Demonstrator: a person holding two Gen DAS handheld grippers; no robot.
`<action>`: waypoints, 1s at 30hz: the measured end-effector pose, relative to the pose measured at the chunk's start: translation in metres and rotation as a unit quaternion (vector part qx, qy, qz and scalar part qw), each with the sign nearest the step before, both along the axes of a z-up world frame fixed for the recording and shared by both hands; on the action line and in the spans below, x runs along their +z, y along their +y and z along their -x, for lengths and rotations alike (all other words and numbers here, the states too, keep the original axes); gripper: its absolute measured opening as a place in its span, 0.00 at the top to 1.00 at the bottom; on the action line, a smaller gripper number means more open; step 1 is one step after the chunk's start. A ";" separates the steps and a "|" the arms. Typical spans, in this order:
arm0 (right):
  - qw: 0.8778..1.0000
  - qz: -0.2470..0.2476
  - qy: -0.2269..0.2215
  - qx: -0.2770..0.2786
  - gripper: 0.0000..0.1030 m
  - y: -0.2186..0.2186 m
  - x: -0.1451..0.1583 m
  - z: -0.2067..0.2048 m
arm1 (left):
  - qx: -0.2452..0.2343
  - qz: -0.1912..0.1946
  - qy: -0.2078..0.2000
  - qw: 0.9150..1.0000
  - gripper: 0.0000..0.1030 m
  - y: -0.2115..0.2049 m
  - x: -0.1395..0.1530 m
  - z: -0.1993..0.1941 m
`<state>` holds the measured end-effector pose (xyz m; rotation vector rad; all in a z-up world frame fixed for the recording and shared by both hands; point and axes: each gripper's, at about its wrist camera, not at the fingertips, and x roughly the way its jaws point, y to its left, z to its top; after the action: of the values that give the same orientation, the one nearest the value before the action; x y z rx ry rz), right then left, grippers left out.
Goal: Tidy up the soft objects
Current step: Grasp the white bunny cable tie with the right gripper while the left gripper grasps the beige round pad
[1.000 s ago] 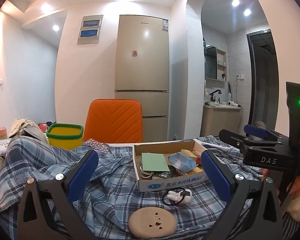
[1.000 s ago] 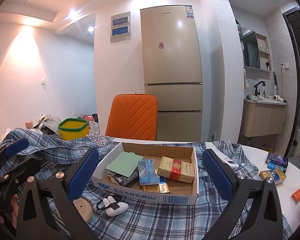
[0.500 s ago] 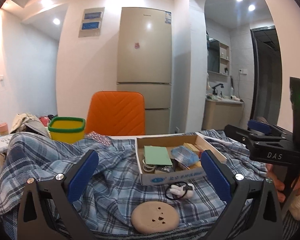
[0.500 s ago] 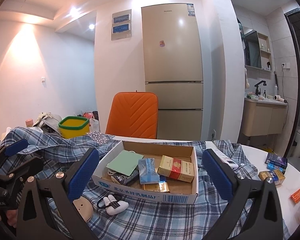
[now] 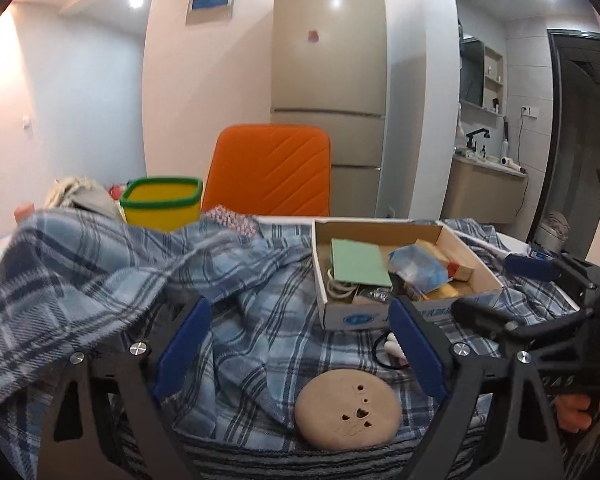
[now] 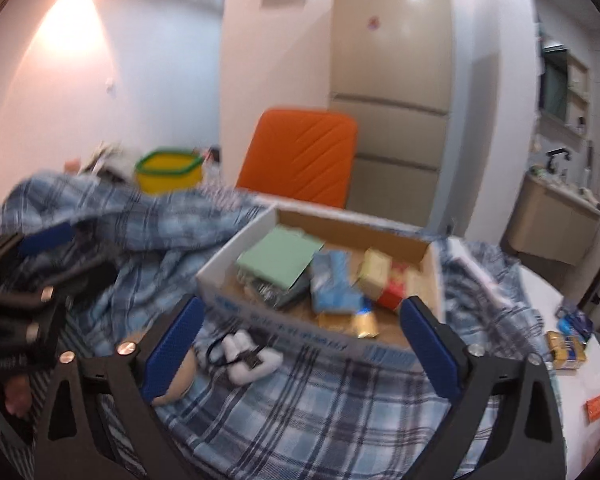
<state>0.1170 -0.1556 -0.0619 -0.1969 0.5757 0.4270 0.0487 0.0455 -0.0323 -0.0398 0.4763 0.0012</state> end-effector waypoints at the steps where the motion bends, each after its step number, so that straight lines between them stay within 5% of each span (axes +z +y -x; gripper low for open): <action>1: 1.000 0.007 0.011 0.006 0.11 0.003 -0.004 -0.003 | 0.000 0.000 0.004 1.000 0.13 0.000 -0.002 -0.002; 10: 0.992 0.041 0.111 0.038 0.22 0.019 -0.041 -0.027 | 0.000 0.000 0.042 0.999 0.34 -0.001 -0.012 -0.013; 21: 0.981 0.059 0.177 0.054 0.55 0.028 -0.060 -0.040 | 0.004 -0.010 0.063 0.998 0.34 -0.004 -0.016 -0.018; 25: 0.981 0.057 0.175 0.061 0.60 0.031 -0.059 -0.039 | 0.002 -0.012 0.064 0.998 0.33 -0.005 -0.016 -0.017; 30: 0.988 0.037 0.135 0.058 0.69 0.023 -0.042 -0.030 | -0.026 0.011 0.076 0.997 0.18 -0.002 -0.014 -0.016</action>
<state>0.1474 -0.1321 -0.1043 -0.2467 0.8498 0.5492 0.0647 0.0431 -0.0460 -0.0494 0.6303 -0.0533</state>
